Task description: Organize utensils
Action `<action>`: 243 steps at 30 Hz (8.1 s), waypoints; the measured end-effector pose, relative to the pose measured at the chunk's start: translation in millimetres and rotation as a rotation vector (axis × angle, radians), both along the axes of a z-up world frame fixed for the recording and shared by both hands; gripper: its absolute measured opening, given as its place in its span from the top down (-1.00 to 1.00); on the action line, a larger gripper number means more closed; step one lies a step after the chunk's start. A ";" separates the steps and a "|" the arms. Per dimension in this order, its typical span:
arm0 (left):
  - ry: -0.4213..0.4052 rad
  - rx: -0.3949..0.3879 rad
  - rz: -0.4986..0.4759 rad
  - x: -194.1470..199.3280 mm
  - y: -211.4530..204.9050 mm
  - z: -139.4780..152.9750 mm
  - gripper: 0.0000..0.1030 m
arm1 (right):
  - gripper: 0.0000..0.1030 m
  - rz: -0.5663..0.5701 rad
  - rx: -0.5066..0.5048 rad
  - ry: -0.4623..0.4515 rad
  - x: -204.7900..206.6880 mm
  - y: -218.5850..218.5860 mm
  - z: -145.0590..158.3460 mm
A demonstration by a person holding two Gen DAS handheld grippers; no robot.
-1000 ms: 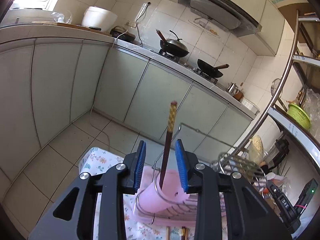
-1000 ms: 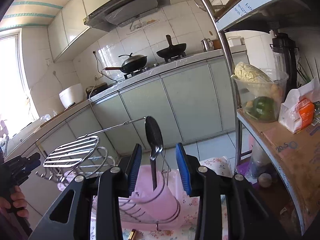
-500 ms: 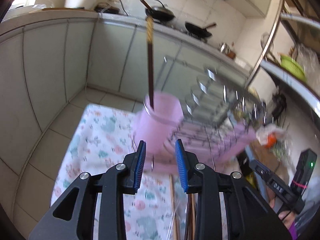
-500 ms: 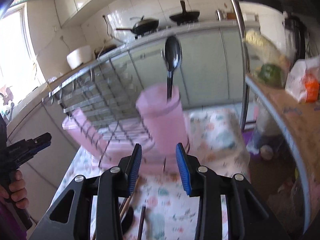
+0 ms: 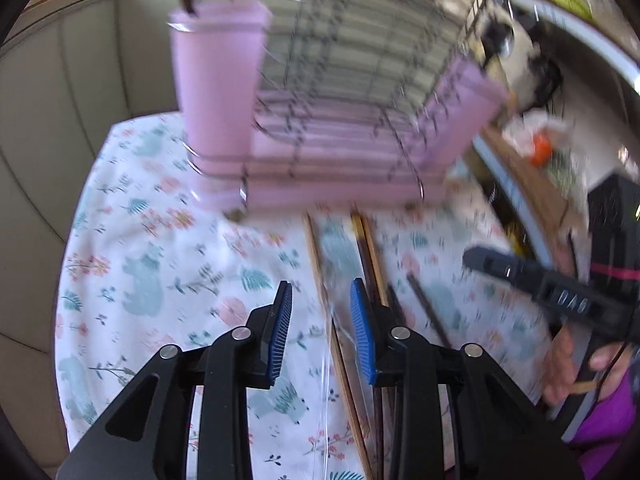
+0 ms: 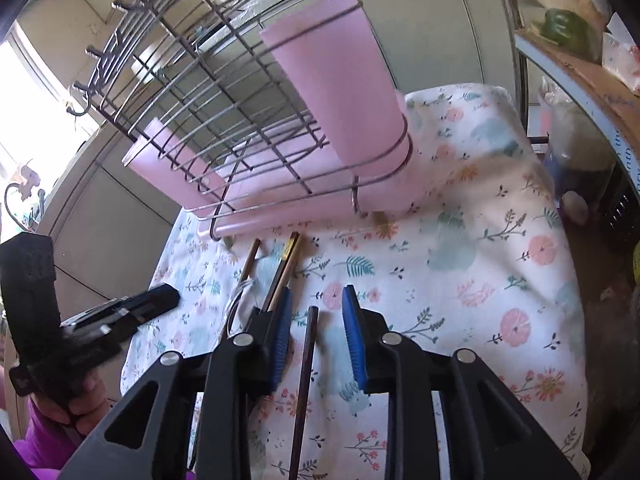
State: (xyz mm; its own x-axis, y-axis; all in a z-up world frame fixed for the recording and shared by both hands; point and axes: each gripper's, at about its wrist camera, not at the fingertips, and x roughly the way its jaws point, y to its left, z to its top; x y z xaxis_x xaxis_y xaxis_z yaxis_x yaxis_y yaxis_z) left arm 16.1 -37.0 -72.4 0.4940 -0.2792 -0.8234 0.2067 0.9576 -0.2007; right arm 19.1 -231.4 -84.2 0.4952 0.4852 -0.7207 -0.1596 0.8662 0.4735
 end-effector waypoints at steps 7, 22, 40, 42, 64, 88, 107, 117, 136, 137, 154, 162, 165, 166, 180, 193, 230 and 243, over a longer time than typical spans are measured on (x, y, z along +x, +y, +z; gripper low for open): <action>0.071 0.056 -0.020 11.2 -18.4 -23.0 0.41 | 0.54 0.017 0.023 0.008 1.1 -3.3 -4.5; 0.100 0.023 0.031 29.3 -8.4 -35.5 0.73 | 0.54 0.033 0.037 0.037 4.5 -0.3 -12.5; -0.022 -0.140 0.127 10.2 47.4 7.9 0.73 | 0.55 0.103 -0.059 0.150 20.8 36.3 -32.4; -0.026 -0.148 0.129 8.3 49.7 8.9 0.73 | 0.56 0.110 -0.101 0.145 24.7 44.5 -33.4; -0.114 -0.219 0.199 -3.7 72.7 24.6 0.73 | 0.88 0.037 -0.044 -0.039 17.6 24.0 0.6; -0.562 -0.313 0.286 -12.7 98.9 162.0 0.73 | 0.88 -0.146 0.073 -0.646 0.0 -33.1 187.5; -0.847 -0.164 0.445 57.6 72.0 182.0 0.73 | 0.88 -0.434 0.027 -0.853 55.0 -56.5 201.6; -0.718 -0.156 0.425 66.3 70.6 132.3 0.73 | 0.88 -0.415 0.021 -0.739 76.6 -57.2 165.4; -0.550 -0.246 0.421 60.6 81.0 90.3 0.73 | 0.83 -0.320 0.023 -0.544 68.2 -38.2 108.6; -0.540 -0.249 0.423 61.6 81.5 88.7 0.73 | 0.81 -0.316 0.027 -0.537 68.0 -37.8 108.4; -0.467 -0.260 0.463 48.2 85.9 86.2 0.34 | 0.25 -0.325 0.106 -0.521 39.3 -60.5 109.7; -0.436 -0.230 0.439 25.3 79.6 82.8 0.34 | 0.25 -0.326 0.094 -0.453 19.5 -65.7 96.8; -0.419 -0.218 0.421 17.2 76.0 79.9 0.34 | 0.25 -0.307 0.077 -0.415 13.8 -61.5 87.9; -0.414 -0.211 0.412 14.1 74.2 78.6 0.34 | 0.25 -0.301 0.073 -0.402 11.9 -59.6 84.8; -0.323 -0.124 0.310 -13.3 51.4 48.6 0.34 | 0.25 -0.126 0.002 -0.218 0.1 -11.2 36.6; -0.247 -0.078 0.243 -22.9 35.9 22.2 0.34 | 0.25 -0.026 -0.024 -0.120 -4.7 15.2 9.8; -0.050 -0.030 0.107 8.1 7.1 -16.9 0.35 | 0.34 -0.020 0.028 0.027 7.9 11.0 -23.4; 0.144 -0.062 0.096 57.6 -6.1 -56.2 0.61 | 0.56 0.051 0.235 0.187 47.7 21.5 -38.3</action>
State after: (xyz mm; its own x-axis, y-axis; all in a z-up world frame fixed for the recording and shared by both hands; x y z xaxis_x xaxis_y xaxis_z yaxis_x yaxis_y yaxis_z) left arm 73.7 -43.1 -128.6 0.3987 -0.2887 -0.8705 0.0795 0.9565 -0.2808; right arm 66.8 -209.9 -122.5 0.3350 0.6701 -0.6624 -0.0911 0.7228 0.6850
